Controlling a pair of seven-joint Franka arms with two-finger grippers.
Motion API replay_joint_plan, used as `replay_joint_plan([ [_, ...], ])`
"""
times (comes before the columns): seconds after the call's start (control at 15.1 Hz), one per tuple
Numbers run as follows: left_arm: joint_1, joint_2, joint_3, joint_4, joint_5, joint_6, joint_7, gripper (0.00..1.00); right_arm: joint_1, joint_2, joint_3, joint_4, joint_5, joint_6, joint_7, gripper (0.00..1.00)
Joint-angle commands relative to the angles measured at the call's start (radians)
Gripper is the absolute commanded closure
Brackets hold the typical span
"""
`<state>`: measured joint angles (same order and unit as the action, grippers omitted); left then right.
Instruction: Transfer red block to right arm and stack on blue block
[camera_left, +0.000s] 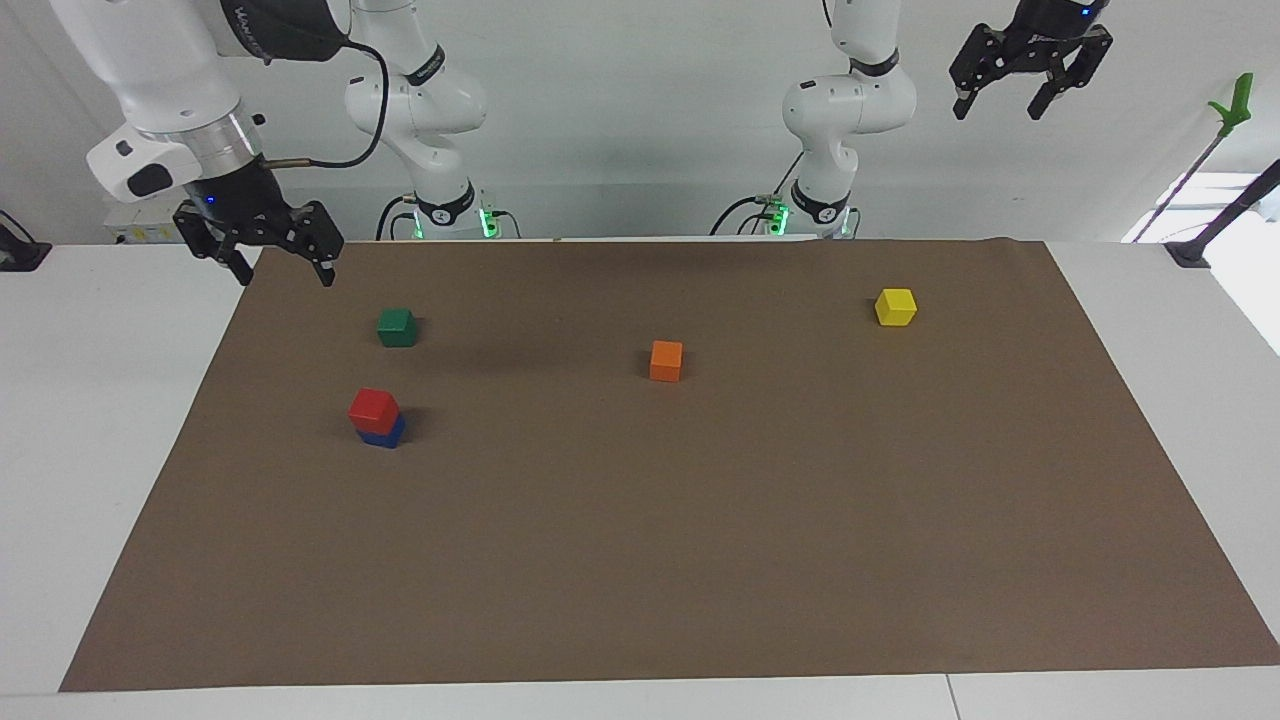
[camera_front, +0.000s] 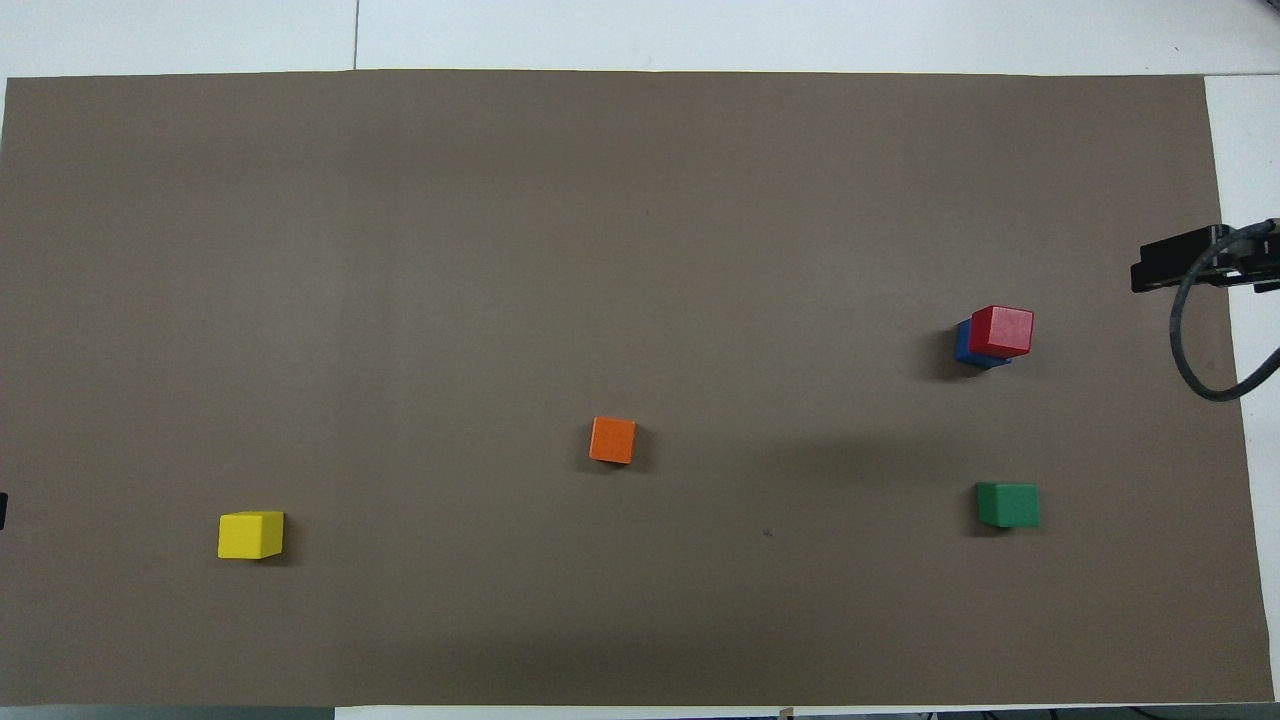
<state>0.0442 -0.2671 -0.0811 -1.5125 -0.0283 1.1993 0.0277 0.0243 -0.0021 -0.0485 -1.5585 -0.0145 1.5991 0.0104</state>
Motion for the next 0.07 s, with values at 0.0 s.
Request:
replay_joint_plan([
  [0.0, -0.003, -0.021, 0.006, -0.020, 0.005, -0.010, 0.008, 0.00, -0.009, -0.021, 0.009, -0.023, 0.004, 0.022, 0.017, 0.00],
])
